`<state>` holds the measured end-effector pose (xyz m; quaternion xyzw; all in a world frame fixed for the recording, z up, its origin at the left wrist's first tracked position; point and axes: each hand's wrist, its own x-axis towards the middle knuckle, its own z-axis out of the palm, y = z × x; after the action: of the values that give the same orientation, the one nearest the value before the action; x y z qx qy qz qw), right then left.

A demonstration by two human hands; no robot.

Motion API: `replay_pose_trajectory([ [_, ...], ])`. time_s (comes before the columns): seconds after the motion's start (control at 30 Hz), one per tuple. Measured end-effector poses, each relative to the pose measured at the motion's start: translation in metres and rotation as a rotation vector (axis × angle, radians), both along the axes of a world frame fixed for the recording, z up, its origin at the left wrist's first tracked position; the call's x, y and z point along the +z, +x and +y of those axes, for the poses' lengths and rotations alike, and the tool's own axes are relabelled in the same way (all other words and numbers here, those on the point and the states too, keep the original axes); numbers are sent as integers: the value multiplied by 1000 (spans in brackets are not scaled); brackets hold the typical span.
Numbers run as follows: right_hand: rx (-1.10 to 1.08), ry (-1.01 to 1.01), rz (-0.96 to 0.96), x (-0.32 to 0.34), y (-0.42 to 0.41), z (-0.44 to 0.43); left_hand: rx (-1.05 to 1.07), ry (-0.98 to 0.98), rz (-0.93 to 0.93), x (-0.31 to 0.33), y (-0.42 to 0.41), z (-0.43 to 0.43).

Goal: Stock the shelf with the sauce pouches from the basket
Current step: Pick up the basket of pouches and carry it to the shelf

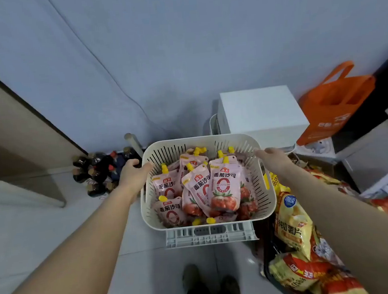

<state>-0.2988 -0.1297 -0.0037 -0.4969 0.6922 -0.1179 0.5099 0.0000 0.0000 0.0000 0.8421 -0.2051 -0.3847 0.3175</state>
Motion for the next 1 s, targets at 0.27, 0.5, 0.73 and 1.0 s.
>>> replay_pose_trajectory([
  [0.27, -168, 87, 17, -32, -10, -6, 247, 71, 244, -39, 13, -11],
  [0.5, -312, 162, -178, -55, -4, -12, 359, 91, 394, -60, 13, -20],
  [0.73, -337, 168, -192, -61, -6, -16, 370, 115, 399, -68, 19, -23],
  [1.0, -371, 160, -187, -55, -10, -2, 396, 192, 469, -66, 21, -4],
])
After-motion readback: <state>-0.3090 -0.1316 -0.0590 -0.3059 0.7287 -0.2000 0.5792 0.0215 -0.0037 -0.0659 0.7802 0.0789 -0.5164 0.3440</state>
